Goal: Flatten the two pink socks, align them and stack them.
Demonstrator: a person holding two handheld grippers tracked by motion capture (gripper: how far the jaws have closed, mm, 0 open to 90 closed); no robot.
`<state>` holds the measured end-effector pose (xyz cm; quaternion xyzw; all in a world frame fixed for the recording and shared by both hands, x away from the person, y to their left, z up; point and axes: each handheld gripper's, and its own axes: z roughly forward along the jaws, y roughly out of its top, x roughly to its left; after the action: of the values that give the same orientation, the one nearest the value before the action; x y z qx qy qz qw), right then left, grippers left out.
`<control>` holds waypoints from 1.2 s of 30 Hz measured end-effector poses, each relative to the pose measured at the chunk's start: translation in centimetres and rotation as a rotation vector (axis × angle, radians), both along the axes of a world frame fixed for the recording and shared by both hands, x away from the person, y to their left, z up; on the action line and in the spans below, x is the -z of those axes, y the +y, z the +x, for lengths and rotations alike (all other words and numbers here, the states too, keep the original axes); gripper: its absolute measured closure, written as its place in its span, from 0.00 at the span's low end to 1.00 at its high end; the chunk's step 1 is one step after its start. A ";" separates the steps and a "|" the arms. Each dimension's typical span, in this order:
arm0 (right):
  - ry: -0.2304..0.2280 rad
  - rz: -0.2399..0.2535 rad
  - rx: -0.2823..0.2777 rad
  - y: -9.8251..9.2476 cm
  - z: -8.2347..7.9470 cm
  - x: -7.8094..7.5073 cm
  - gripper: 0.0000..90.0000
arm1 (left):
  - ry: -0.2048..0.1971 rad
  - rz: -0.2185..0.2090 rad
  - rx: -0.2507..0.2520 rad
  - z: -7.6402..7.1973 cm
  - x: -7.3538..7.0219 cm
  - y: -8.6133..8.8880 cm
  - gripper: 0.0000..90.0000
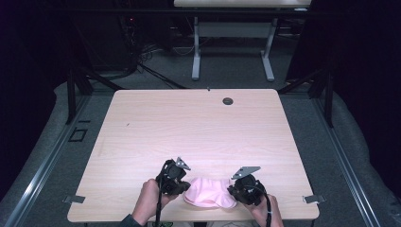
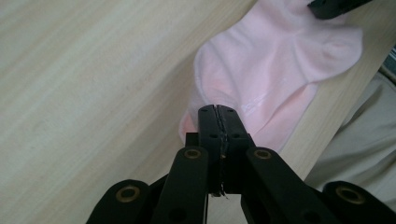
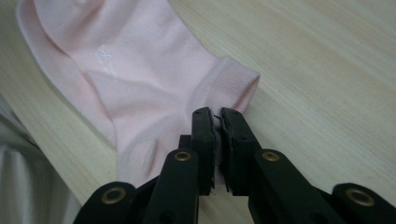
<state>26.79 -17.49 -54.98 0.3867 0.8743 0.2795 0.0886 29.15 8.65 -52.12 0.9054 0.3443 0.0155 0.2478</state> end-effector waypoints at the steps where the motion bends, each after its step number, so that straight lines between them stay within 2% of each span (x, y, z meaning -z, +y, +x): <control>1: -0.003 -0.002 -0.003 0.0 0.0 0.2 0.93 | 0.013 0.004 0.001 -0.1 0.6 0.1 1.00; 5: 0.002 -0.026 -0.005 0.1 0.1 0.5 0.93 | 0.039 0.027 -0.002 -0.2 2.0 0.3 1.00; 6: -0.012 -0.025 -0.006 0.1 0.1 0.6 0.93 | 0.042 0.028 -0.002 -0.3 2.2 0.4 1.00; 9: -0.012 -0.047 -0.004 0.1 0.1 0.7 0.93 | 0.038 0.035 -0.004 -0.5 2.6 0.5 1.00; 13: -0.019 -0.056 0.002 0.4 -0.1 0.7 0.90 | 0.021 0.015 -0.009 -0.5 2.5 0.8 0.99; 14: -0.020 -0.055 0.003 0.4 -0.1 0.7 0.87 | 0.006 0.010 -0.020 -0.5 2.3 0.9 0.95; 16: -0.028 -0.036 0.011 0.2 0.0 0.6 0.79 | -0.010 -0.006 -0.035 -0.4 2.0 1.2 0.74; 17: -0.032 -0.010 0.022 0.0 0.0 0.5 0.69 | -0.022 -0.020 -0.054 -0.4 1.8 1.4 0.54; 18: -0.032 -0.010 0.022 0.0 0.0 0.5 0.69 | -0.043 -0.025 -0.070 -0.4 1.5 1.6 0.54; 19: -0.030 0.005 0.020 -0.2 0.0 0.3 0.63 | -0.063 -0.033 -0.085 -0.4 1.2 1.9 0.45; 21: -0.048 0.037 0.034 -0.5 -0.1 -0.1 0.50 | -0.097 -0.051 -0.105 -0.4 0.6 2.6 0.35; 22: -0.060 0.047 0.038 -0.7 -0.1 -0.3 0.41 | -0.122 -0.042 -0.122 -0.4 0.3 2.9 0.30; 25: -0.086 0.069 0.063 -1.4 -0.1 -1.0 0.26 | -0.177 -0.035 -0.168 -0.4 -0.4 4.1 0.21; 28: -0.121 0.085 0.087 -2.4 0.0 -1.7 0.17 | -0.222 -0.024 -0.217 -0.4 -0.8 5.7 0.16; 31: -0.154 0.101 0.124 -3.5 -0.1 -2.2 0.14 | -0.243 -0.001 -0.264 -0.2 -0.5 7.2 0.11; 36: -0.192 0.097 0.201 -6.0 0.0 -2.6 0.06 | -0.250 0.023 -0.345 -0.2 0.6 10.3 0.05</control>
<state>26.74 -23.45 -52.41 0.4477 0.8041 0.3468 0.1808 28.97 18.94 -52.72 0.8268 0.4606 0.1741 0.2719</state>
